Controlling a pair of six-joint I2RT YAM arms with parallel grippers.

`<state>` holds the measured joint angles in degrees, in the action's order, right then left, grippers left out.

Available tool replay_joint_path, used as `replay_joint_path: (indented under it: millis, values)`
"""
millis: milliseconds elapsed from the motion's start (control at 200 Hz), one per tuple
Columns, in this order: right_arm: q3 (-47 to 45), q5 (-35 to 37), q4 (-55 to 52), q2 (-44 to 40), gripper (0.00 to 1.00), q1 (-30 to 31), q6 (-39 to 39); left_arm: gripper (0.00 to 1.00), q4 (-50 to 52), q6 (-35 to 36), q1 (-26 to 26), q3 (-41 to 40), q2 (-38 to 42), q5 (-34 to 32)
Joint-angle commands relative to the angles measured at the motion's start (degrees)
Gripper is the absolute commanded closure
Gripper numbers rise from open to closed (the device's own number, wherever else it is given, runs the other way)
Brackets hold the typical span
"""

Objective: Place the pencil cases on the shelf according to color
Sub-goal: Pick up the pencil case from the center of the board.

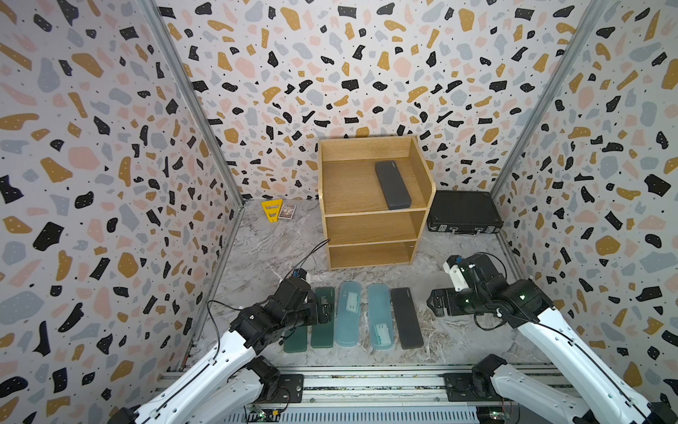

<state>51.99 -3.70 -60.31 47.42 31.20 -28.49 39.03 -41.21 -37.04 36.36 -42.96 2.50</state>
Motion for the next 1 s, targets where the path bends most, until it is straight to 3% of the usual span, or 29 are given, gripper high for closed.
replay_joint_path:
  millis: [0, 365, 756, 996]
  values:
    - [-2.63, 3.11, -0.46, -4.25, 0.0, 0.35, -4.46, 0.0, -3.25, -1.19, -0.46, -1.85, 0.6, 1.26]
    - [-13.99, 0.13, 10.2, -4.05, 0.0, 3.19, -11.33, 0.0, -8.82, -2.51, -2.71, -5.66, -0.86, 1.53]
    - [-22.15, -2.97, 22.29, -1.39, 0.0, 8.26, -17.39, 0.0, -13.55, -4.79, -8.09, -8.19, -4.15, -4.07]
    - [-20.27, 4.06, 21.46, 1.9, 0.0, 15.51, -19.85, 0.0, -14.04, -5.91, -10.25, -7.77, -5.07, -6.89]
